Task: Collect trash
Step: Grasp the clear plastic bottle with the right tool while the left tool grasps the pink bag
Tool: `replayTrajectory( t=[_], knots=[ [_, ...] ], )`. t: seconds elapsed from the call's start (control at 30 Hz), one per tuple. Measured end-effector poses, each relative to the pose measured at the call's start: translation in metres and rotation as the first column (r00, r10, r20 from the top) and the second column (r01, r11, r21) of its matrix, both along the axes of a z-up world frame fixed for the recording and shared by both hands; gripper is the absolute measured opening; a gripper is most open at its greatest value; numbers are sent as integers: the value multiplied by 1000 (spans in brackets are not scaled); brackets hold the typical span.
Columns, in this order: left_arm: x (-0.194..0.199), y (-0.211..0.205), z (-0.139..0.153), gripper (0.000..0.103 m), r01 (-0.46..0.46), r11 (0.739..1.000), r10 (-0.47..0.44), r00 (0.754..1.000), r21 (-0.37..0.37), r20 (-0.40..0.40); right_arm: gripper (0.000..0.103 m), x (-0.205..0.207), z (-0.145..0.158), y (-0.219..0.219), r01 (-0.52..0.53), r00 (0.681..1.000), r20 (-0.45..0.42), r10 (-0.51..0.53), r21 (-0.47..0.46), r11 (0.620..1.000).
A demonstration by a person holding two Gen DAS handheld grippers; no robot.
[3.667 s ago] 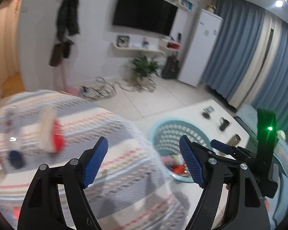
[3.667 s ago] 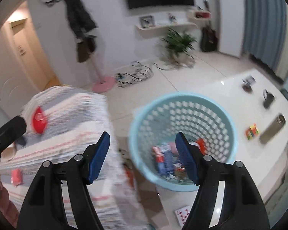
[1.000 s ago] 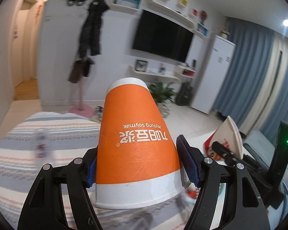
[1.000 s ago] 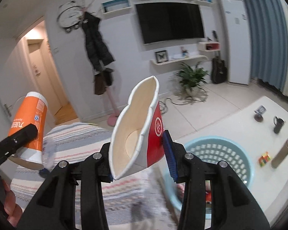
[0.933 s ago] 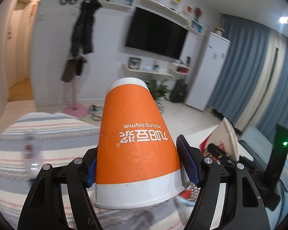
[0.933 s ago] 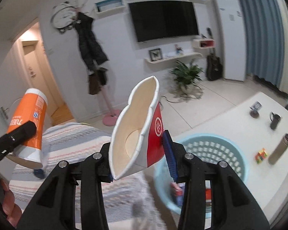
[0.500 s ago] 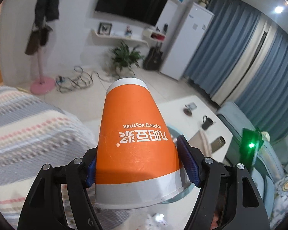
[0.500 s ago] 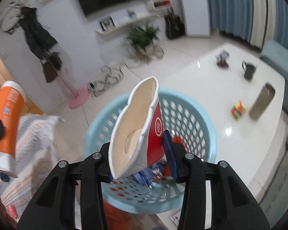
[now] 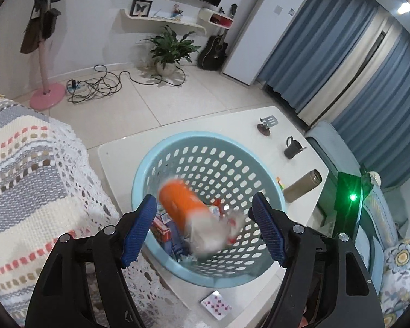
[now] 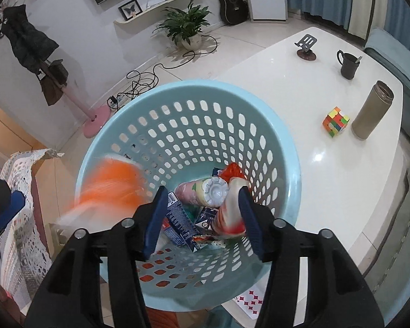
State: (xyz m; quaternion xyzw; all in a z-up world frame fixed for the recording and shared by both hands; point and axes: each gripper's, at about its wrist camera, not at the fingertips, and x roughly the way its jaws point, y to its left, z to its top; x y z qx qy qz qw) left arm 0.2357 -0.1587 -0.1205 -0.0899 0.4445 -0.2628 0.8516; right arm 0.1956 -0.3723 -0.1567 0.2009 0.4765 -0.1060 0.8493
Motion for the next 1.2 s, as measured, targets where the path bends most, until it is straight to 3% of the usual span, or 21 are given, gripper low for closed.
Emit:
replayTrajectory(
  t=[0.33,0.67,0.93,1.03,1.07,1.2],
  knots=[
    [-19,14,13,71,-19,1000,19,999,-1,29,51,-6,12,10,-26,999,22,25,7,1000],
    [-70,87,61,71,-131,991,133,980,-25,144,51,-21,77,74,-162,970,172,171,-61,985],
    [-116,171,88,71,-310,951,302,924,-5,235,51,-34,107,161,-312,903,274,330,-108,944],
    [-133,202,90,85,-390,921,380,891,-6,248,65,-37,105,189,-365,880,288,378,-98,926],
    [-140,214,89,85,-426,905,412,874,0,259,65,-38,102,202,-388,870,289,400,-99,916],
    [-163,254,78,85,-489,871,467,849,34,249,65,-42,91,246,-465,833,268,484,-134,875]
  ],
)
